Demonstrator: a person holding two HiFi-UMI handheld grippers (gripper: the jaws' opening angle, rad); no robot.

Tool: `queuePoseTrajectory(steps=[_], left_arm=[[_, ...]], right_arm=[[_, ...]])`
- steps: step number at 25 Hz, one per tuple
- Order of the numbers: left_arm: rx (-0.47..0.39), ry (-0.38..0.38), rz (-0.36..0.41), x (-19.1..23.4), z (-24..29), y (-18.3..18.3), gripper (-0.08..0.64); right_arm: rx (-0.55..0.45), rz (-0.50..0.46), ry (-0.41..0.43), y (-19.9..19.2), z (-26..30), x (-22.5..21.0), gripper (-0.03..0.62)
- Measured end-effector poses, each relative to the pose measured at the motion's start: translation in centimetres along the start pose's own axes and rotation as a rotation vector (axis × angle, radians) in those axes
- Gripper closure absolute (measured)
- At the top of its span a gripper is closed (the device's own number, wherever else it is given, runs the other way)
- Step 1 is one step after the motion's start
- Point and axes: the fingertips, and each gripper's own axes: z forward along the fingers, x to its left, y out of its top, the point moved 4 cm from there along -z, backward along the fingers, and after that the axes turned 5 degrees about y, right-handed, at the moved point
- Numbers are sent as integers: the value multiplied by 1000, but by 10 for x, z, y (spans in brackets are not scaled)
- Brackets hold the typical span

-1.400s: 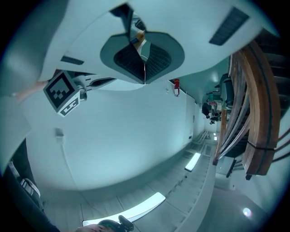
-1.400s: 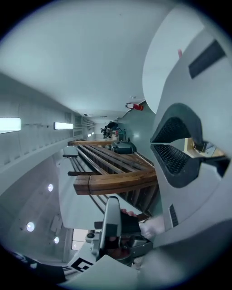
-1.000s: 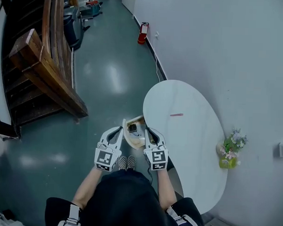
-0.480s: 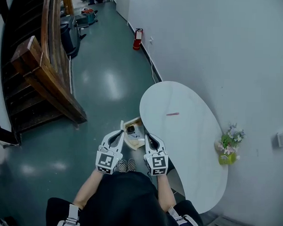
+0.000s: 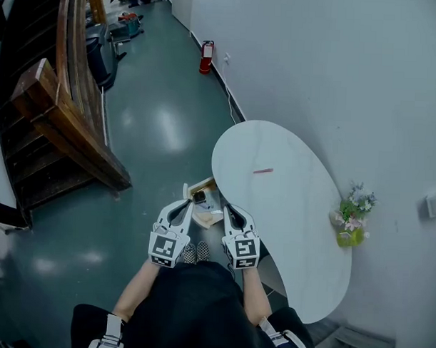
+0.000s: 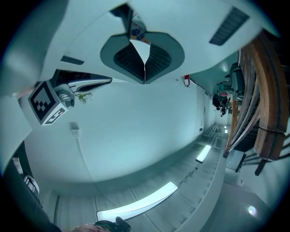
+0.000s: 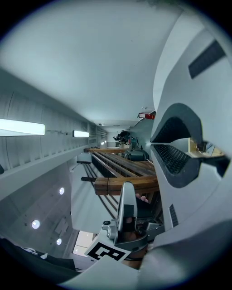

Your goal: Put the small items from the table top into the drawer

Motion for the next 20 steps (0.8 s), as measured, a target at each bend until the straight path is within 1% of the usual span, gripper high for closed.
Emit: queuePoseTrajectory(steps=[5, 11, 16, 20], left_arm=[[11, -66, 2, -13, 12, -2, 540], [27, -182, 0, -37, 34, -9, 540], [40, -285, 8, -66, 59, -12, 540], [50, -346, 4, -90, 87, -13, 540]], right_arm=[[14, 23, -62, -7, -11, -12, 555], [47, 55, -175, -23, -33, -31, 554], [65, 85, -277, -35, -55, -58, 554], [75, 89, -335, -39, -65, -90, 554]])
